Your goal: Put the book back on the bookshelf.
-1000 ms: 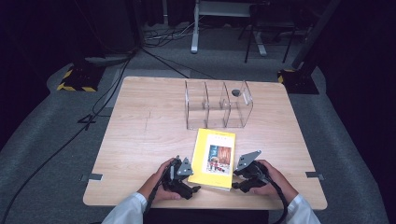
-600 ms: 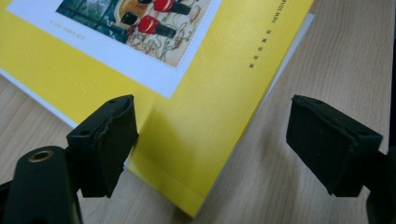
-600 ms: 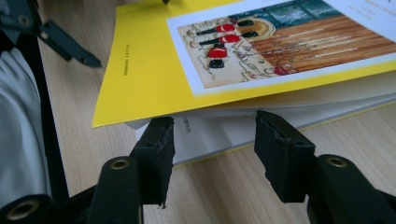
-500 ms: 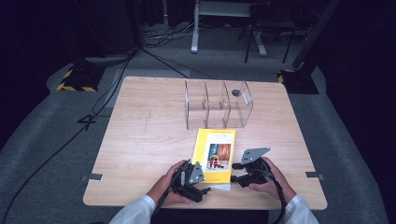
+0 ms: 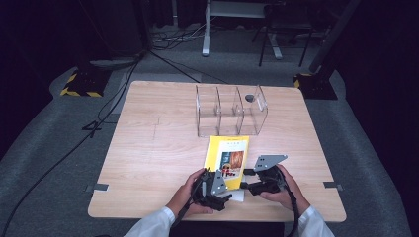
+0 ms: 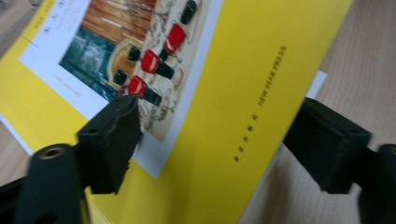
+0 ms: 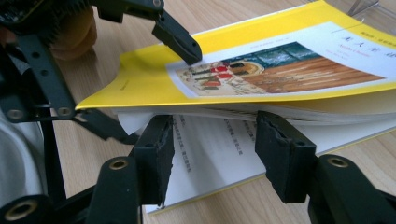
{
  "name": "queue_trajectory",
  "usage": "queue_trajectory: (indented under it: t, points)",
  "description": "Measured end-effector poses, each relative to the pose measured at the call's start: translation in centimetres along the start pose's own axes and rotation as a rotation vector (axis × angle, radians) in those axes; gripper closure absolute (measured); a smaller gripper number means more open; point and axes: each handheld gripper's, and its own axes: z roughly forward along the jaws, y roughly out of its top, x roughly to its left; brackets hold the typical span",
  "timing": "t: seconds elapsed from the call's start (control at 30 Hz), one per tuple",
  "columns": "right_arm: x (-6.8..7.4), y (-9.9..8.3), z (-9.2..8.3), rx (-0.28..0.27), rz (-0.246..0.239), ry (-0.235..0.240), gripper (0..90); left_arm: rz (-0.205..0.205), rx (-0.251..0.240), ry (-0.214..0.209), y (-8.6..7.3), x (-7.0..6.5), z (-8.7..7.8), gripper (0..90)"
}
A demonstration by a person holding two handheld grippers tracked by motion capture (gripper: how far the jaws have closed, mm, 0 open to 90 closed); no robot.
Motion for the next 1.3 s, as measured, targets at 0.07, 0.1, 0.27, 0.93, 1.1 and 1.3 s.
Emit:
queue_trajectory:
  t: [0.07, 0.1, 0.27, 0.93, 1.1, 1.3]
  points:
    - [0.0, 0.1, 0.0, -0.003, 0.003, -0.005, 46.7, -0.010, -0.011, 0.001, 0.1, 0.2, -0.1, 33.7]
    - [0.0, 0.1, 0.0, -0.007, 0.001, -0.009, 46.1, -0.010, -0.020, -0.005, 0.0, 0.3, -0.2, 35.8]
    - [-0.1, -0.1, -0.1, -0.020, 0.022, -0.011, 43.1, 0.027, -0.038, -0.009, 0.0, 0.1, -0.9, 51.4]
    - [-0.7, -1.5, -0.8, -0.051, -0.037, -0.099, 30.5, 0.036, -0.091, -0.057, -0.8, 2.1, -4.1, 79.5]
    - [-0.9, -1.6, -1.0, -0.084, -0.028, -0.094, 29.5, -0.007, -0.121, -0.064, -1.9, 3.0, -5.2, 79.8]
    - [-1.0, -1.3, -0.1, -0.093, -0.007, -0.108, 35.8, -0.031, -0.121, -0.045, -2.8, 3.6, -6.2, 81.1]
